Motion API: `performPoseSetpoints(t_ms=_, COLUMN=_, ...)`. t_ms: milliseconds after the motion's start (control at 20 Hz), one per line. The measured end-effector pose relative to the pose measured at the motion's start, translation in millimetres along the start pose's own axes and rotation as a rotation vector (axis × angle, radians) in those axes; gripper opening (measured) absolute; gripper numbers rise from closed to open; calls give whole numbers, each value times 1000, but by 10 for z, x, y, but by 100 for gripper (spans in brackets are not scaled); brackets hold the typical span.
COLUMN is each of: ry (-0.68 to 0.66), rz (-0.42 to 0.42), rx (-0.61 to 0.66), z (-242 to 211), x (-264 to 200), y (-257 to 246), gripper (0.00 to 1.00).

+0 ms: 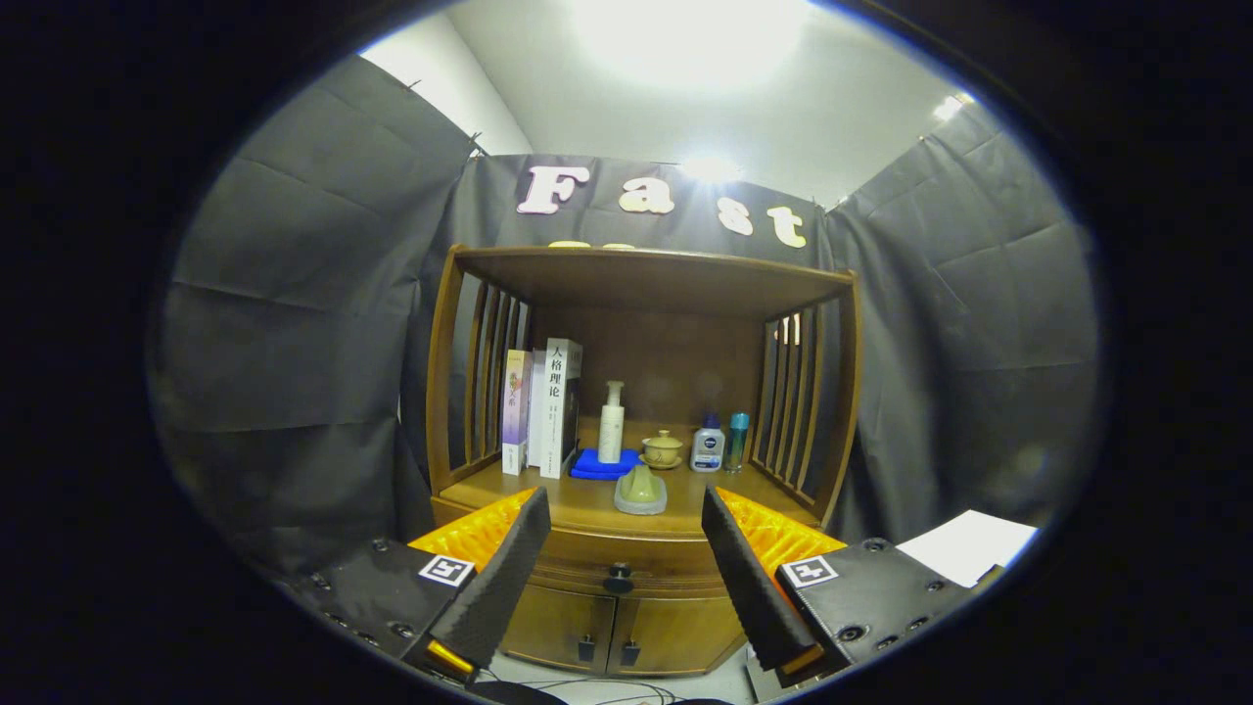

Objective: Pull open the drawer, take out the items inside it, and place them on the countertop above the cabinet.

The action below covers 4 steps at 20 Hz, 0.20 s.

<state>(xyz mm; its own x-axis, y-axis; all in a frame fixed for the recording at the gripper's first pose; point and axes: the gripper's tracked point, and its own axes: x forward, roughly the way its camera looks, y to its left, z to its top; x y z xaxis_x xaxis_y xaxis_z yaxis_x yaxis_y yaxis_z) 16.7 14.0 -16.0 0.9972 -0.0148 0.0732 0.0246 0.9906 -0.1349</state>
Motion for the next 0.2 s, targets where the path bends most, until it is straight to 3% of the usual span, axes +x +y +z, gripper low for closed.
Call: performPoseSetpoints(t_ms=200, ry=-37, rz=-1, rx=4, z=173, x=-146, y=-28, gripper=98)
